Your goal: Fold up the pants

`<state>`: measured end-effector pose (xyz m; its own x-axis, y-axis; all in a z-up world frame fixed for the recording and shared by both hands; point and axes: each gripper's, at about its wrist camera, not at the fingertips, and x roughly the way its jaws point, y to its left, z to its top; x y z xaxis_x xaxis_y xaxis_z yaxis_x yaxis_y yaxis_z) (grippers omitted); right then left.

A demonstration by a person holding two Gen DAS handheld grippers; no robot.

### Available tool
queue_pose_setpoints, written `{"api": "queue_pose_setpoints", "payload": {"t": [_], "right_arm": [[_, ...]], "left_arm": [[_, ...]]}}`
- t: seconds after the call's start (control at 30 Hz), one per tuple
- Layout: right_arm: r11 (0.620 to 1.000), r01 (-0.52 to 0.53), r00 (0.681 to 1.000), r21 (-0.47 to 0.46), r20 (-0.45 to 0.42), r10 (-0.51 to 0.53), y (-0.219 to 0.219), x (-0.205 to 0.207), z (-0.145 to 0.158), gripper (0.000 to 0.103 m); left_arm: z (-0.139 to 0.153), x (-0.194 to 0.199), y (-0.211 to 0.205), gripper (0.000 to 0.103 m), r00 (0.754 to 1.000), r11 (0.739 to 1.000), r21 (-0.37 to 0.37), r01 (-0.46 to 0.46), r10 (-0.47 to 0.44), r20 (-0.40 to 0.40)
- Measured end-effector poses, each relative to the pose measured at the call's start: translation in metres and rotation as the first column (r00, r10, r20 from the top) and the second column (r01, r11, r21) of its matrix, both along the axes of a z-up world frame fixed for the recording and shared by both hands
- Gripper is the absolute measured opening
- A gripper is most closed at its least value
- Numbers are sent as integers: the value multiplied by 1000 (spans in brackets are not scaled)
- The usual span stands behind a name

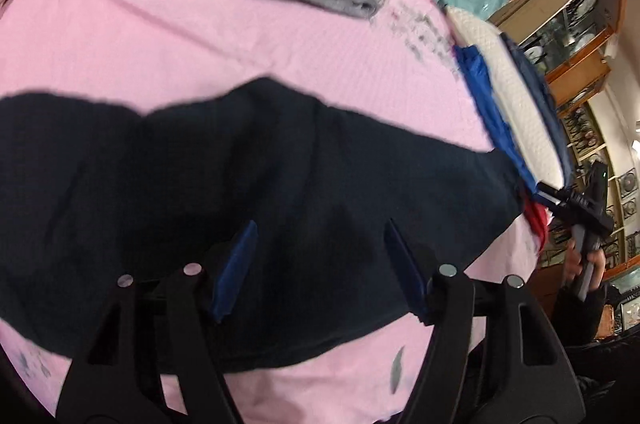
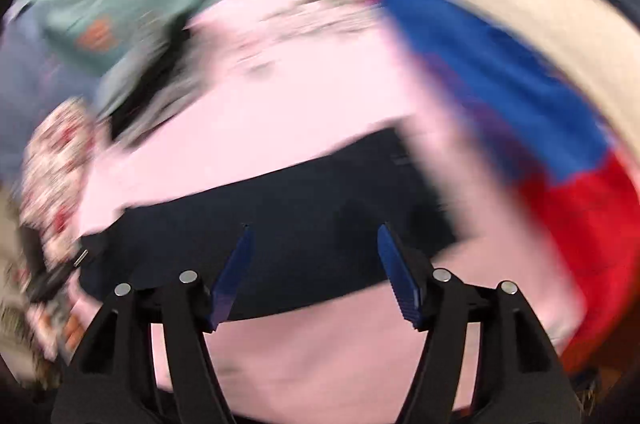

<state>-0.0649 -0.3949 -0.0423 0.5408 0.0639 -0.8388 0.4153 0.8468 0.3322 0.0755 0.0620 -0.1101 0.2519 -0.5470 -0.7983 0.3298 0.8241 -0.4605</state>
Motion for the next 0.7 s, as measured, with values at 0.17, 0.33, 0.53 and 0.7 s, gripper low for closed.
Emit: {"api": "queue_pose_setpoints", "payload": {"t": [0.17,0.33,0.53,0.7], "right_arm": [[995,8,998,98,-69,-2,-64,10,-35,69],[991,-83,986,108,-135,98,-61,27,-54,69],[980,-131,978,149,-140,152,-65,46,-72,68],[960,-164,982,228,-50,180,-57,51,-78,14]], "left_arm": [[-12,-4,7,64,999,999,16,-38,38,-30],[-10,-3,3,64,998,998,42,-54,56,-37],[-9,-2,-3,64,998,995,80,-58,60,-24],[-7,-4,-6,61,997,990,118,-73,75,-13]]}}
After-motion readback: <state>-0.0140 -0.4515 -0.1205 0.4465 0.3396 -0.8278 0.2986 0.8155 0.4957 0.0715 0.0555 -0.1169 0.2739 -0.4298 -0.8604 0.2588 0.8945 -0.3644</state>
